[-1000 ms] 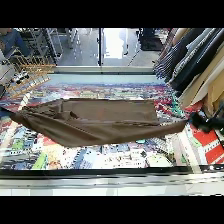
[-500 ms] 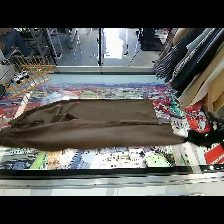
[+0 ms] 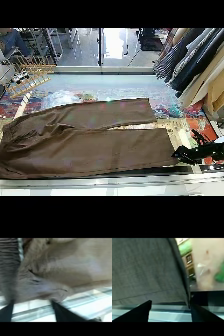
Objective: Fold the clothes and pants, and hang the long-sleeved shirts on hangers.
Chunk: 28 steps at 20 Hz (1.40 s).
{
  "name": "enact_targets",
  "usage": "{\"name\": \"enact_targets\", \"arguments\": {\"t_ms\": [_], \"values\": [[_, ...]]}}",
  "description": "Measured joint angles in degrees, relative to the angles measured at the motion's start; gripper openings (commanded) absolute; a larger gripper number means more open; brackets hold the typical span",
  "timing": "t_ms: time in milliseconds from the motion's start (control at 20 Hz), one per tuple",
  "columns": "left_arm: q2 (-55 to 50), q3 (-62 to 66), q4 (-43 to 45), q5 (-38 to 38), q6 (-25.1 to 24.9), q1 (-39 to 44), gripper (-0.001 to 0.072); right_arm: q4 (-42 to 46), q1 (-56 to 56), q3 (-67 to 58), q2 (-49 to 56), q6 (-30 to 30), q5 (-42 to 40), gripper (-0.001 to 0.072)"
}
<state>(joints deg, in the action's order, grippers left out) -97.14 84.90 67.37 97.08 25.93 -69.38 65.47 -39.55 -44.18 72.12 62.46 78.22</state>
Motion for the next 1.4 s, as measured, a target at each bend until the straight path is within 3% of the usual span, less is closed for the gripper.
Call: {"name": "enact_targets", "arguments": {"t_ms": [100, 200, 350, 550, 700, 750, 900, 950, 1050, 1100, 1400], "values": [[0.11, 0.92, -0.22, -2.86, 0.57, 0.50, 0.0549, -3.39, 0.00, -1.75, 0.00, 0.22, 0.85, 0.0557], [0.48, 3.19, -0.83, -6.58, 3.30, 1.81, 0.0549, -9.73, 0.17, -4.20, 0.00, 1.27, -1.90, 0.0496], [2.10, 7.58, -3.06, -15.58, 15.37, 5.35, 0.0549, -19.61, 3.82, -6.36, 1.25, 2.62, -13.38, 0.0496], [4.59, 10.40, -9.16, -26.82, 30.73, 10.80, 0.0548, -25.24, 13.25, -9.70, 8.55, 4.09, -28.35, 0.0459], [5.05, 10.78, -11.54, -27.87, 37.27, 13.53, 0.0537, -26.58, 17.86, -15.89, 17.22, 5.64, -33.07, 0.0442], [5.16, 10.69, -11.69, -27.30, 38.62, 13.92, 0.0487, -26.80, 18.84, -18.25, 19.98, 6.36, -33.20, 0.0441], [5.33, 10.16, -10.14, -21.46, 43.30, 14.60, 0.0463, -24.81, 20.94, -24.87, 26.91, 10.29, -31.50, 0.0425], [5.38, 10.01, -8.28, -18.91, 45.05, 14.73, 0.0463, -23.89, 21.46, -26.45, 28.13, 11.69, -30.73, 0.0383], [5.60, 9.77, -2.93, -14.12, 48.74, 14.82, 0.0463, -21.73, 22.40, -28.48, 29.90, 13.64, -29.92, 0.0191], [5.92, 9.46, -0.33, -12.70, 50.34, 14.80, 0.0463, -20.65, 22.86, -29.11, 30.49, 14.16, -30.27, 0.0014], [14.23, -2.91, 8.15, -15.63, 55.93, 11.52, 0.0467, -14.38, 23.45, -30.38, 30.42, 18.95, -35.85, 0.0014]]}}
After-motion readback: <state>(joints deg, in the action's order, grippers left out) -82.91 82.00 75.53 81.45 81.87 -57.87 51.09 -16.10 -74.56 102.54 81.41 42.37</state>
